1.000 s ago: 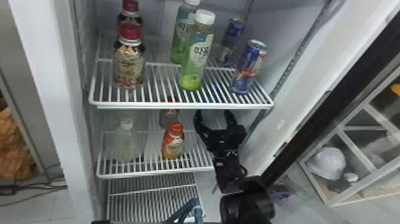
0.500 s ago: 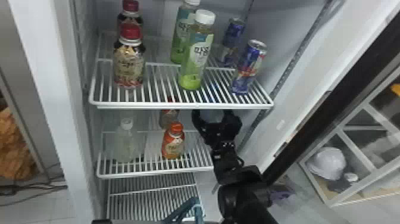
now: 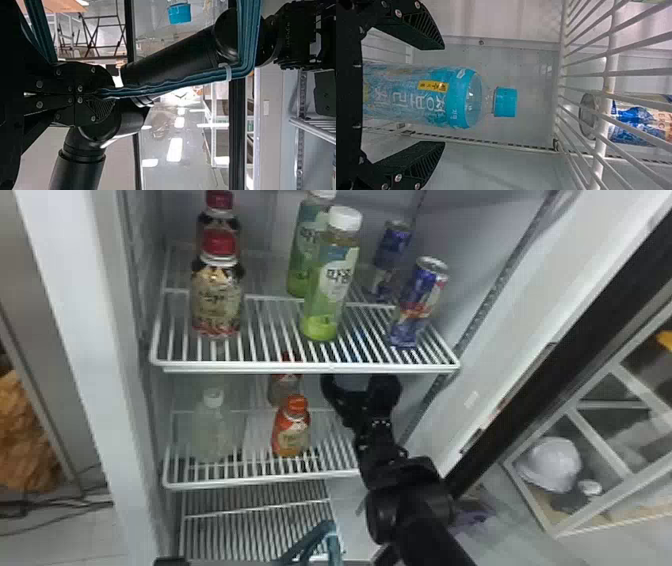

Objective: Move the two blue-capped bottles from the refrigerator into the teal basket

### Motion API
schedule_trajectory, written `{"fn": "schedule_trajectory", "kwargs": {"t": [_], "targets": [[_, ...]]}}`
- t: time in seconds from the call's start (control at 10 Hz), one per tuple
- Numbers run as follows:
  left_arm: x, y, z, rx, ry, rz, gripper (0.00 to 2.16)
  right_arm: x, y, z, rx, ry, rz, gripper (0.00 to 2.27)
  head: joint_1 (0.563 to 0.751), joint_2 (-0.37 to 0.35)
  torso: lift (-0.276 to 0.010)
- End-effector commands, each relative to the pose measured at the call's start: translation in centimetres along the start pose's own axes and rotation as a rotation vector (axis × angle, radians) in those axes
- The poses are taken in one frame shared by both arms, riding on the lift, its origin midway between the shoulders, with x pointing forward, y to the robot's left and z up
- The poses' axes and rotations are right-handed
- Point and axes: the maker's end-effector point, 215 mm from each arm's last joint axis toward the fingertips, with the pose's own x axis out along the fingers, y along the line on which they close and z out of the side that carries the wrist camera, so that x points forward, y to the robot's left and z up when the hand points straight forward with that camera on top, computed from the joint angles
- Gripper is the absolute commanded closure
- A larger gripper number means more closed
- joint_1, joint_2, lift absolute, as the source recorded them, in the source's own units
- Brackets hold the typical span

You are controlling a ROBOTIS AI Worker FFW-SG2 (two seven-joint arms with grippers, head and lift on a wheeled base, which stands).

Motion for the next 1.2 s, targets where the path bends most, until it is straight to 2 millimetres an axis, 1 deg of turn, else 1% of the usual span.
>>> {"fn": "schedule_trajectory", "kwargs": {"t": [0.0,0.2,0.3,0.4,0.5,0.6,0.7,0.9,1.1], "targets": [[0.0,0.0,0.0,0.0,0.0,0.0,1.15,0.2,0.2,0.4,0.0,-0.005,0.008,0.21,0.695,-0.35,-0.136],[0.1,0.0,-0.1,-0.001,0.003,-0.001,1.15,0.9,0.4,0.2,-0.01,0.024,0.02,0.27,0.695,-0.35,-0.136],[0.1,0.1,-0.1,-0.003,0.003,-0.001,1.15,1.0,0.4,0.2,-0.008,0.027,0.022,0.34,0.695,-0.35,-0.136],[0.1,0.0,-0.1,-0.003,0.0,-0.004,1.15,1.0,0.5,0.1,-0.013,0.029,0.023,0.47,0.695,-0.35,-0.136],[0.1,-0.1,-0.1,-0.004,0.0,-0.007,1.15,0.6,0.5,-0.2,-0.017,0.031,0.025,0.63,0.695,-0.35,-0.136],[0.0,-0.2,0.0,-0.003,-0.004,-0.01,1.15,0.1,0.4,-0.3,-0.021,0.027,0.024,0.67,0.695,-0.35,-0.136],[0.0,-0.1,-0.1,-0.008,-0.004,-0.009,1.15,-0.5,0.1,-0.3,-0.025,0.013,0.021,0.67,0.695,-0.35,-0.136],[0.0,-0.1,0.0,-0.007,-0.007,-0.009,1.15,-1.6,0.2,0.9,-0.026,-0.039,0.025,0.67,0.695,-0.35,-0.136],[0.1,-0.2,-0.1,-0.01,-0.008,-0.015,1.15,-2.9,0.6,2.0,-0.037,-0.077,0.043,0.67,0.695,-0.35,-0.136]]}}
